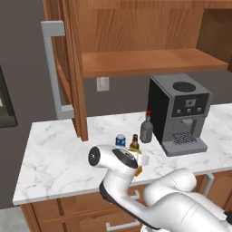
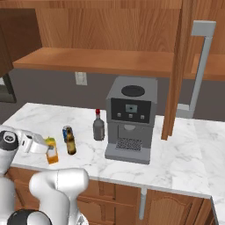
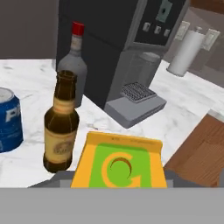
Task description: Sort all alcoholic drinks to one cabinet, and non-alcoholic drinks to the other.
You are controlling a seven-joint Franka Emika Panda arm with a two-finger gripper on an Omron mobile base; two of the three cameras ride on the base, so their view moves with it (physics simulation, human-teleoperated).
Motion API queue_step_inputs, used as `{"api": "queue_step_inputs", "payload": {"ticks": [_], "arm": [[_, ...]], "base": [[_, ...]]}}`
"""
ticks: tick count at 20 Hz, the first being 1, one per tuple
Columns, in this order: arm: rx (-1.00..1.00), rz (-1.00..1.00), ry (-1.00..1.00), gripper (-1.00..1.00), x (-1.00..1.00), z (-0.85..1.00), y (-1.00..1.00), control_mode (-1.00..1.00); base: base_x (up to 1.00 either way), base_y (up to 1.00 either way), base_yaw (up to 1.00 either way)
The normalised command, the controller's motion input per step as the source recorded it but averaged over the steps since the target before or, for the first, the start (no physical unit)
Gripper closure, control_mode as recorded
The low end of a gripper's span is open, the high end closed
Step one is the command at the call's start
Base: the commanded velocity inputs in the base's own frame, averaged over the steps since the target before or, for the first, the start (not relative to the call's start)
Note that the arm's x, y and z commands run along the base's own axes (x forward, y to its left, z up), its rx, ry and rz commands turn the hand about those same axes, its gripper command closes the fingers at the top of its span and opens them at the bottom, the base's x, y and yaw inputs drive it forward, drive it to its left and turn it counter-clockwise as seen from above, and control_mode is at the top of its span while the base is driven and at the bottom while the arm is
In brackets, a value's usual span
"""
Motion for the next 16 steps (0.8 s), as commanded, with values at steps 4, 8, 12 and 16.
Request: {"api": "queue_step_inputs", "payload": {"ticks": [4, 8, 12, 16], "arm": [[0.01, 0.12, -0.07, 1.0, -0.48, 1.0, -0.05, -1.0], [0.0, 0.16, -0.08, 1.0, -0.26, 0.99, -0.16, -1.0], [0.0, 0.16, -0.01, 1.0, -0.2, 0.8, -0.19, -1.0], [0.01, 0.17, 0.0, 1.0, -0.15, 0.78, -0.13, -1.0]], "base": [[0.0, 0.0, 0.0], [0.0, 0.0, 0.0], [0.0, 0.0, 0.0], [0.0, 0.0, 0.0]]}}
